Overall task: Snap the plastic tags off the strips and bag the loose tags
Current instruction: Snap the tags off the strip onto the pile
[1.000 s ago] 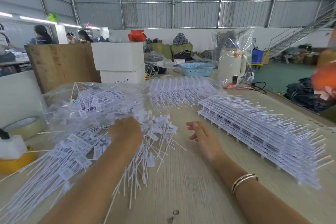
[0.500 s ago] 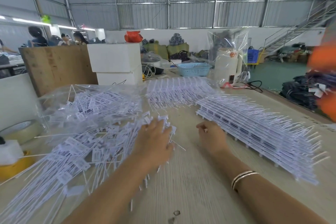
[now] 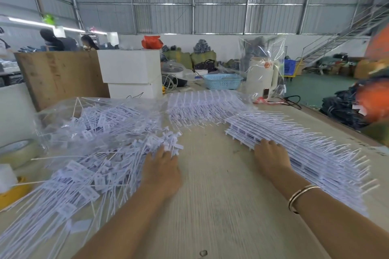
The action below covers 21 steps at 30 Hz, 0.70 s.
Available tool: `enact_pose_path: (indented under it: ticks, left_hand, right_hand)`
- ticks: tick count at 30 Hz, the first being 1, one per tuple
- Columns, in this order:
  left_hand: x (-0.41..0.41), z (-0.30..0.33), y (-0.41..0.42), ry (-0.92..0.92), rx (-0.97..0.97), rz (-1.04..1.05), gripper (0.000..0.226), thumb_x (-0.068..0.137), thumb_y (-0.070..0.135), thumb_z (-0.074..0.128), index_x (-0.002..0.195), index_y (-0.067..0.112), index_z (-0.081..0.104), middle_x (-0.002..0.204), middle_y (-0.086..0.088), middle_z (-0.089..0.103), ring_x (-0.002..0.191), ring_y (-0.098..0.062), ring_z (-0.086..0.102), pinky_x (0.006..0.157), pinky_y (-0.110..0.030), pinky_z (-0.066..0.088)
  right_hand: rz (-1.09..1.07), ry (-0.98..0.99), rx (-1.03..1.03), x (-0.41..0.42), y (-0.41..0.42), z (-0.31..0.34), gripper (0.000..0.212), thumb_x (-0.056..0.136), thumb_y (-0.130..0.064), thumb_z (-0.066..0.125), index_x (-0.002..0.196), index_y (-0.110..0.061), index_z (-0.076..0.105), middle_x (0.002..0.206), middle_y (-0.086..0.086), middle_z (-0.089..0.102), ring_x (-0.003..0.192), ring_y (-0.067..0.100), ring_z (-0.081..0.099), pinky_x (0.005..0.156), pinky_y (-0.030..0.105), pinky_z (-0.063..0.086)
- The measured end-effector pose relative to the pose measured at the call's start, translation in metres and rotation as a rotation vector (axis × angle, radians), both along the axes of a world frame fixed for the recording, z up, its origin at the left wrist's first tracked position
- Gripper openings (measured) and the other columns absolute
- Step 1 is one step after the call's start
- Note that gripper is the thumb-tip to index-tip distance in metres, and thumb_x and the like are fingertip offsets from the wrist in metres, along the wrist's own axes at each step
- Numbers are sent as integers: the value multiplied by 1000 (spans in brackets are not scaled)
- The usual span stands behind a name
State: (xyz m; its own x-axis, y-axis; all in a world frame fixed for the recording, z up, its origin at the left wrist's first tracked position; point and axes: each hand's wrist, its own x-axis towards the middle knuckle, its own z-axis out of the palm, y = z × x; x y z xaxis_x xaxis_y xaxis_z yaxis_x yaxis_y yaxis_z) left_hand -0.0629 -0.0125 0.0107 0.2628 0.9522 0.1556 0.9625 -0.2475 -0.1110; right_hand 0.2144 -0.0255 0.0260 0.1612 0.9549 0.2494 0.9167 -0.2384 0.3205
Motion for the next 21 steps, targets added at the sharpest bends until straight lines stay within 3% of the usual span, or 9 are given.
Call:
enact_pose_path:
  ticks: [5,7,9,11,13,16,18,21]
  left_hand:
    - [9,8,-9,10,101,-31,51,95,41,25,130,13,50,154,-5,21,144,-24,3,114,-46,6]
    - [18,10,-13,-38,185,-179,40,94,37,31,118,16,56,144,-1,34,139,-22,14,108,-40,11]
    - [31,14,-18,-161,146,-336,31,94,34,36,110,20,59,125,5,50,127,-18,32,100,-35,23]
    - [49,19,-21,-430,-91,-374,27,96,30,42,103,15,63,107,1,61,107,-18,50,90,-33,40]
    - [66,25,-23,-827,-415,-305,25,97,27,45,96,10,63,93,-6,64,85,-20,59,75,-30,46]
    - [93,30,-22,-1451,-886,-71,23,98,21,45,110,5,57,98,-15,62,83,-23,62,74,-29,52]
    - [111,29,-19,-1661,-1046,40,20,98,22,46,106,5,52,98,-16,61,82,-26,62,74,-32,55]
    - [140,26,-10,-1732,-1065,95,14,95,22,49,88,12,56,80,-7,60,72,-20,59,64,-31,54]
  right_hand:
    - [12,-70,28,0,-5,2,26,95,-8,44,116,-16,58,111,2,61,102,21,61,80,33,47]
    - [52,-117,68,-2,-7,2,27,93,-7,46,119,-13,54,117,4,56,107,22,56,81,33,45]
    - [99,-153,104,-4,-8,2,29,93,-7,44,120,-13,52,120,5,56,112,23,52,87,34,42]
    - [130,-151,119,-8,-11,4,29,93,-5,41,120,-13,51,118,5,59,111,24,54,89,34,40]
    - [146,-127,122,-15,-13,5,31,93,-5,40,121,-13,50,118,4,59,109,23,57,91,35,39]
    - [168,-18,87,-28,-14,5,31,94,-7,39,123,-14,47,122,4,55,111,23,58,88,34,42]
    - [182,119,63,-35,-15,3,29,95,-10,41,123,-15,48,123,4,51,112,25,57,83,34,44]
    - [195,333,61,-34,-14,-3,29,94,-13,42,121,-19,50,125,3,49,112,25,55,80,32,42]
